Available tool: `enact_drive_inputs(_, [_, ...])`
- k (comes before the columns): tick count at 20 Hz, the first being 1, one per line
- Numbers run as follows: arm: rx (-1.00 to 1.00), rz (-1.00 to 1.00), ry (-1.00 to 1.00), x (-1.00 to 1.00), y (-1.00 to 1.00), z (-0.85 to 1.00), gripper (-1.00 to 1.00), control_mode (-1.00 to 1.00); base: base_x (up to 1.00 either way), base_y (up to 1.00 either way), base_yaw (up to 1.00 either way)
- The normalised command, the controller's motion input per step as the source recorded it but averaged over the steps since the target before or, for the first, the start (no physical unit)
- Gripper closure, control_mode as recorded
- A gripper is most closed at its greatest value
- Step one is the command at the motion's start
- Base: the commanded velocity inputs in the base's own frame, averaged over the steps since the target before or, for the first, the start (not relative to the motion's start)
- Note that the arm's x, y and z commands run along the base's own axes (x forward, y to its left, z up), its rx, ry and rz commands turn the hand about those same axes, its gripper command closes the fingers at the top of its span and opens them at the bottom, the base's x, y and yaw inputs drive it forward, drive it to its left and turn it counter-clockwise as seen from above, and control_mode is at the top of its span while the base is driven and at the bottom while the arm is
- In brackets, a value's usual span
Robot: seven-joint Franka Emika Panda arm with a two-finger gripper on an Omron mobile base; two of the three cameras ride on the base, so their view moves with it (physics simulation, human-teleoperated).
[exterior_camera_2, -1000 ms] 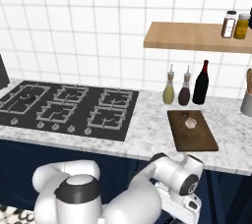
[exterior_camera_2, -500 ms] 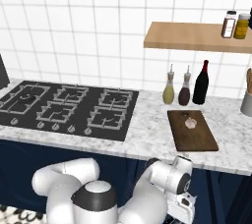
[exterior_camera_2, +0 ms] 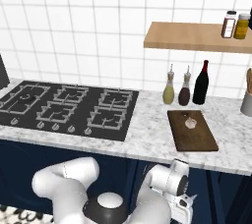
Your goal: Place the appropriate cutting tool for cutting the garlic skin on the cutting board.
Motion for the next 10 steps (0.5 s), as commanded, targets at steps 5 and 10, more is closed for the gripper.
enact_drive_inputs(5, [-0.01,0.0,0.0,0.0,0.09,-0.47,1.0,-1.0,0.0,0.0,0.0])
enact_drive_inputs(10, [-0.04,-0.03,0.0,-0.03,0.28,0.03,1.0,-1.0,0.0,0.0,0.0])
